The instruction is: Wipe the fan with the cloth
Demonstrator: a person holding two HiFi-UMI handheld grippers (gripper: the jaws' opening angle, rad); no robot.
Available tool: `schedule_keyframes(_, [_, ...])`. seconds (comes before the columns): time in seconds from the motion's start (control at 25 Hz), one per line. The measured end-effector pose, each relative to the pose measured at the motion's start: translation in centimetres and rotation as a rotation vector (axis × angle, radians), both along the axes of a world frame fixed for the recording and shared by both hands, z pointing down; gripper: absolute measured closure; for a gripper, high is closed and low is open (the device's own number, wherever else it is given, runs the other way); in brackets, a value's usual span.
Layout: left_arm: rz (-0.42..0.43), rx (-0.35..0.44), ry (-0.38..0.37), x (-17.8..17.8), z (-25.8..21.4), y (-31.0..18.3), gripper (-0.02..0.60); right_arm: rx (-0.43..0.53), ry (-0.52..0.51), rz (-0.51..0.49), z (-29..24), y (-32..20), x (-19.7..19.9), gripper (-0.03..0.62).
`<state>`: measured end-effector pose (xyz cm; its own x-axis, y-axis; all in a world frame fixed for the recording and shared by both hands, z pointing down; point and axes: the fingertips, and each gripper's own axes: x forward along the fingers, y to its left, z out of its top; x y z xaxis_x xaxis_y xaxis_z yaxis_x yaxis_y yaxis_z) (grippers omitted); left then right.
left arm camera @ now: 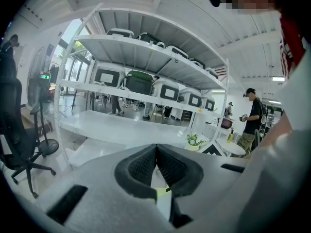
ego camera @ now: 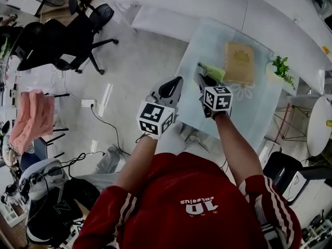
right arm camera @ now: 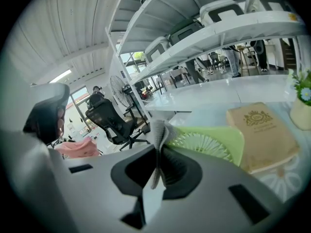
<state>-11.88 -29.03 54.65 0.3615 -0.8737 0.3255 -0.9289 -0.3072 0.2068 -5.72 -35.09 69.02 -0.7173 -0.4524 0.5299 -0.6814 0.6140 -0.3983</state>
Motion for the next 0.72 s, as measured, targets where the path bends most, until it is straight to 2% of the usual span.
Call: schedule_keyframes(0.72, [0.024, 0.014, -0.010, 1.8, -0.8, -0.5, 0.577, -0.011, 0.025, 0.040, 0.3, -0.4, 2.7, 0.571])
